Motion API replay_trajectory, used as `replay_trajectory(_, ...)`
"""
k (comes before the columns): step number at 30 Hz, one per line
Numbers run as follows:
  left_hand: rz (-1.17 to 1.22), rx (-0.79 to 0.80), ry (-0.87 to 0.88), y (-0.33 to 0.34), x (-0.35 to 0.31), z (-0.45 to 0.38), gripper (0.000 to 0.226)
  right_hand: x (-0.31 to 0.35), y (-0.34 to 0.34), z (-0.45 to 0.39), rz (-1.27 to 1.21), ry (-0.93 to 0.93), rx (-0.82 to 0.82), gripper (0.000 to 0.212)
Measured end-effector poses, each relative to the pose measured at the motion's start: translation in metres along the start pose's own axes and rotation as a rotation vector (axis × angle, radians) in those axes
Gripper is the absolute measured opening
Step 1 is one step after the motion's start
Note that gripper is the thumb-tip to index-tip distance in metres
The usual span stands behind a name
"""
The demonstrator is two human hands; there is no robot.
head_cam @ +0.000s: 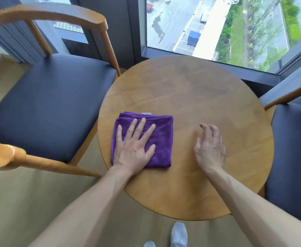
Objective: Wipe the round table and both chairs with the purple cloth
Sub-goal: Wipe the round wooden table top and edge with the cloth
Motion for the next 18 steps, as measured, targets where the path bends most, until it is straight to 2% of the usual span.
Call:
replay_trajectory(5, 0.037, -0.007, -0.390, -0.006, 0.051, -0.033, 0.065, 0.003, 0.008, -0.028, 0.149, -0.088, 0.074, 0.038)
replay_trajectory(7, 0.080, -0.022, -0.532, -0.009, 0.041, -0.063, 0.065, 0.004, 0.007, -0.043, 0.173, -0.134, 0.084, 0.036)
replay_trajectory(9, 0.099, -0.043, -0.587, -0.012, 0.018, -0.095, 0.065, 0.003, 0.003, -0.061, 0.178, -0.159, 0.089, 0.031)
replay_trajectory(12, 0.101, -0.031, -0.511, -0.011, -0.032, -0.139, 0.068, 0.002, -0.004, -0.092, 0.130, -0.141, 0.092, 0.029)
replay_trajectory(16, 0.047, -0.013, -0.184, -0.005, -0.106, -0.167, 0.071, -0.001, -0.012, -0.128, 0.071, -0.098, 0.059, 0.033)
replay_trajectory(18, 0.028, -0.009, -0.060, -0.003, -0.110, -0.166, 0.069, 0.002, -0.013, -0.141, 0.032, -0.079, 0.040, 0.031)
Point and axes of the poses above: each hand's wrist, its own z-axis away from the middle knuckle, its own y-axis out of the palm, x = y × z, the point moved 3 cm from there along -z, towards the middle knuckle, and after that the axes turned 1 degree about -z, right-handed, at the moved point
